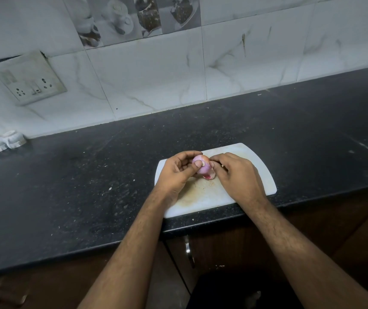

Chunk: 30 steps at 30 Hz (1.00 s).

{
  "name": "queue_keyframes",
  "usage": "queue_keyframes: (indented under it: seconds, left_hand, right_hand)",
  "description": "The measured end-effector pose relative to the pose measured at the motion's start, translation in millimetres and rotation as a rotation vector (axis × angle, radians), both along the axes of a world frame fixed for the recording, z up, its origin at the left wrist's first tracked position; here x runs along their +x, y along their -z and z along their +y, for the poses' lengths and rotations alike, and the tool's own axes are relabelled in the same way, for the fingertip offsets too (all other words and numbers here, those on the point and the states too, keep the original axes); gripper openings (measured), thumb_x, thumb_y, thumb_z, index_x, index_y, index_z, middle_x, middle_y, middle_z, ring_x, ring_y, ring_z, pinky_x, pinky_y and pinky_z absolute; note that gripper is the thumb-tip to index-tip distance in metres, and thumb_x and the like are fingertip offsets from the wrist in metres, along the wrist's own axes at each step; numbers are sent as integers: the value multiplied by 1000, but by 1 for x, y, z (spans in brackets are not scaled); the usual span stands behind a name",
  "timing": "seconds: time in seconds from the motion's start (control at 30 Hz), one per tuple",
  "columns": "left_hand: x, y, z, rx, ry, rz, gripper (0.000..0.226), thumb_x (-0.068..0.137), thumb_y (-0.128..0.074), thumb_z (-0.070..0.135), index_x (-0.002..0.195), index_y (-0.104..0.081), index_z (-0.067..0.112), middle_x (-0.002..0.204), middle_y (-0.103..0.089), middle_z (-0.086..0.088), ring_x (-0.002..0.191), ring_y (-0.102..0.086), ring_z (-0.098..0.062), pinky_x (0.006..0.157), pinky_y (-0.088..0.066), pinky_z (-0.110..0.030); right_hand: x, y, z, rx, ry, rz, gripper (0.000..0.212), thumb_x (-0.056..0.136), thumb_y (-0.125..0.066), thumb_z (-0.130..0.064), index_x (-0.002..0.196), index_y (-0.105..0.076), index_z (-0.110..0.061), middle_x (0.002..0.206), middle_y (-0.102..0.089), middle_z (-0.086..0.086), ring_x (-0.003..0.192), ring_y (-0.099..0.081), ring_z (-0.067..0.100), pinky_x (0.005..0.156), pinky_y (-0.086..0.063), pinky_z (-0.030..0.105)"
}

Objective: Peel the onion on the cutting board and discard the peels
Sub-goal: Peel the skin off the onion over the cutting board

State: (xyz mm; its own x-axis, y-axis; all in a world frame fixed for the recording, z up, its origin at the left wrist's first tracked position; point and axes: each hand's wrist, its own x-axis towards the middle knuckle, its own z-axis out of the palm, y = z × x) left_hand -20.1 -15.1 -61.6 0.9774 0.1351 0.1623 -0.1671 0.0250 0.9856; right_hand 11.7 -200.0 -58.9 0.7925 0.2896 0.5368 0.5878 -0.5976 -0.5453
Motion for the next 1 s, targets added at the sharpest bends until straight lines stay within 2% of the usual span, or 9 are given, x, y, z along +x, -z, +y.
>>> queue_keyframes:
  seconds: [0.1, 0.2, 0.27, 0.37, 0.47, 0.6, 0.7, 0.83, 1.0]
  left_hand:
    - [0, -1, -1, 16, -5, -7, 33, 91, -77, 3, 123, -68, -3, 115, -75, -20, 104, -72, -35, 93, -61, -49]
    - [-1, -1, -1, 19, 4, -15, 34, 89, -78, 0, 121, -68, -5, 115, -74, -25, 101, -72, -31, 91, -62, -44]
    - [0, 0, -1, 25, 10, -21, 35, 89, -78, 2, 122, -68, -5, 117, -73, -26, 104, -72, -32, 92, -62, -45]
    - [1, 2, 1, 39, 9, -22, 33, 91, -79, 8, 123, -72, 2, 118, -75, -21, 110, -70, -33, 101, -57, -55]
    - [1, 2, 1, 23, 10, -15, 36, 92, -77, 14, 126, -72, 2, 120, -74, -22, 113, -69, -34, 105, -55, -54]
    - [1, 3, 2, 18, 20, -19, 33, 96, -73, 10, 127, -70, -1, 121, -73, -25, 112, -69, -34, 106, -54, -54]
    - [1, 3, 2, 13, 22, -19, 33, 96, -72, 9, 127, -70, -1, 119, -74, -23, 110, -70, -32, 102, -57, -48]
    - [0, 1, -1, 18, 27, -38, 30, 94, -70, -2, 124, -68, -8, 105, -77, -16, 96, -74, -22, 85, -61, -31]
    - [-2, -3, -3, 15, 35, -47, 32, 92, -73, -5, 122, -67, -11, 104, -76, -23, 87, -76, -28, 84, -63, -36]
  right_hand:
    - [-3, -1, 1, 30, -10, -45, 23, 100, -57, -42, 108, -71, -25, 96, -70, -12, 78, -64, 11, 67, -54, 33]
    - [-3, -1, 1, -4, -5, -63, 24, 97, -64, -41, 113, -70, -24, 98, -69, -12, 76, -62, 9, 66, -53, 31]
    - [-2, -1, 1, -29, 2, -52, 27, 97, -66, -40, 116, -71, -23, 99, -71, -10, 81, -64, 11, 68, -54, 31]
    - [-1, -1, 1, -56, -5, -56, 26, 97, -66, -36, 118, -74, -22, 101, -75, -7, 87, -68, 15, 72, -56, 33]
    - [-2, -1, 1, -53, -4, -89, 23, 96, -68, -33, 114, -77, -21, 97, -77, -5, 84, -70, 16, 70, -57, 34]
    - [-4, -2, 1, -45, -12, -113, 21, 96, -69, -33, 111, -78, -22, 92, -77, -5, 79, -71, 16, 66, -58, 35]
    - [-4, -2, 1, -75, -14, -113, 20, 97, -67, -36, 108, -78, -24, 84, -74, -6, 73, -67, 16, 61, -56, 35]
    - [-5, -1, 2, -119, 26, -122, 19, 95, -66, -39, 102, -79, -27, 78, -70, -6, 67, -64, 17, 56, -54, 35]
    - [-5, 0, 3, -171, 76, -133, 19, 96, -65, -40, 96, -75, -25, 83, -71, -8, 69, -64, 15, 57, -53, 34]
